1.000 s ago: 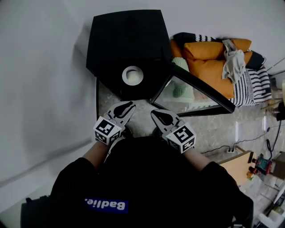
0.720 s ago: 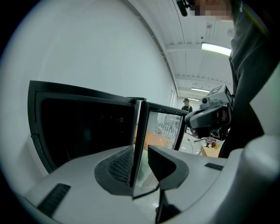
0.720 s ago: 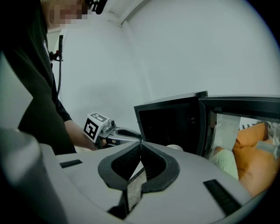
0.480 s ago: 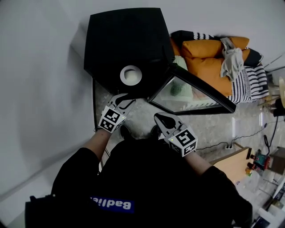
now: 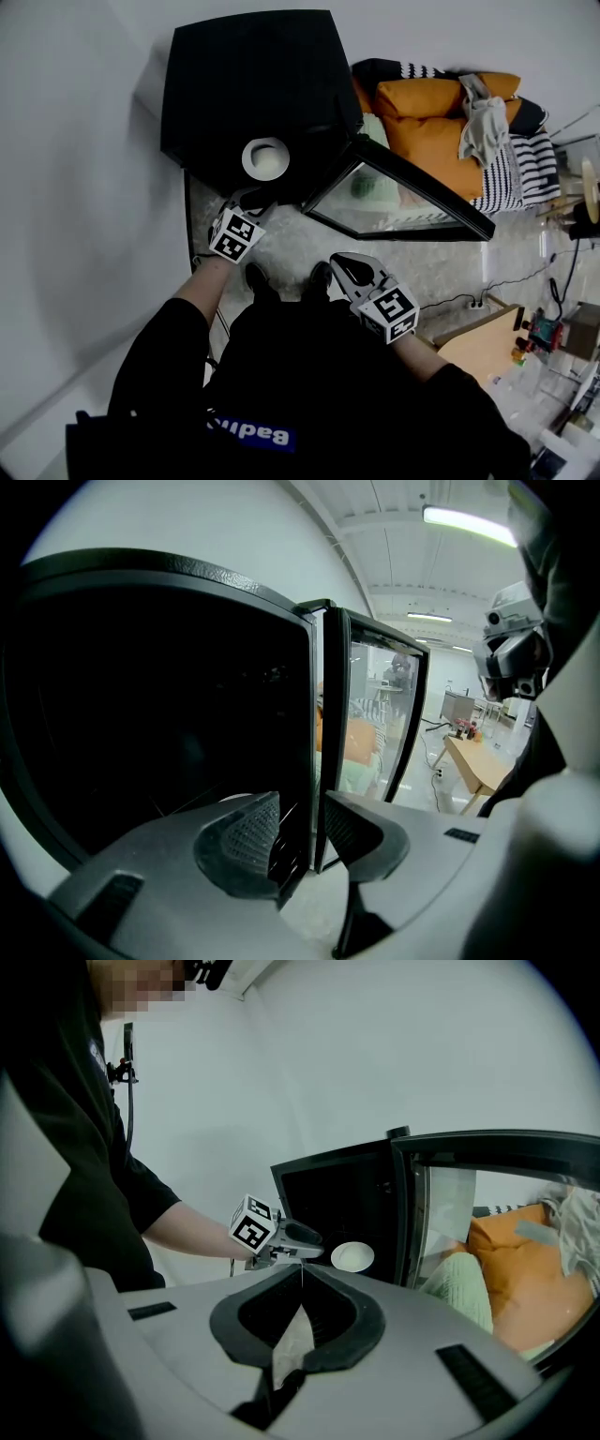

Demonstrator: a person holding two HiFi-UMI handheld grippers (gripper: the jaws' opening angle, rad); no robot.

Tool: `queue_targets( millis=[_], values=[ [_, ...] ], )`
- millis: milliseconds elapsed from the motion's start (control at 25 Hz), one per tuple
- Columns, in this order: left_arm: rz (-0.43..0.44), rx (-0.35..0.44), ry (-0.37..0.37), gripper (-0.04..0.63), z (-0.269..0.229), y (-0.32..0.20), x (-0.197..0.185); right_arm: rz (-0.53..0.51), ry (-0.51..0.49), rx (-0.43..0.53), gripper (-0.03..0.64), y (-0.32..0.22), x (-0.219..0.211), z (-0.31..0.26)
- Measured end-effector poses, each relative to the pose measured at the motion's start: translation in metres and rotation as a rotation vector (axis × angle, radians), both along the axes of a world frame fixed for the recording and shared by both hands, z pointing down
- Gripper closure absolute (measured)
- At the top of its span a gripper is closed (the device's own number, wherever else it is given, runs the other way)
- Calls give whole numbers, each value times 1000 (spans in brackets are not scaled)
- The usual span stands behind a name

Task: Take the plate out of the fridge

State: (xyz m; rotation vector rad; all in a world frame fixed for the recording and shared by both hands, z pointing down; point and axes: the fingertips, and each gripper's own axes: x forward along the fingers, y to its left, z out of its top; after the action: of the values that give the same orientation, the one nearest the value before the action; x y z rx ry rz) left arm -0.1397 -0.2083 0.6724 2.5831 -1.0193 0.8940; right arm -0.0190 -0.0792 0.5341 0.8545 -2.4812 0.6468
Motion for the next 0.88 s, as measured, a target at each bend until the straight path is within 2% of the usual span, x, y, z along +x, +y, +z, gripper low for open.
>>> queue_targets(
  millis=[160, 200, 320, 520, 880],
  values=[
    [23, -19, -49, 456, 21, -5, 5, -3, 18, -9, 607, 4, 6, 6],
    [27, -29, -66, 422, 28, -7, 5, -3, 22, -10, 607, 5, 8, 6],
    [25, -54, -107, 420, 47, -13, 3, -1, 31, -19, 607, 7, 14, 11],
    [39, -51, -177, 420, 68, -24, 3, -19, 42, -40, 607, 11, 16, 22],
    [76, -66, -372, 420, 113, -40, -5, -64, 44, -72, 607, 14, 14, 39]
  ],
)
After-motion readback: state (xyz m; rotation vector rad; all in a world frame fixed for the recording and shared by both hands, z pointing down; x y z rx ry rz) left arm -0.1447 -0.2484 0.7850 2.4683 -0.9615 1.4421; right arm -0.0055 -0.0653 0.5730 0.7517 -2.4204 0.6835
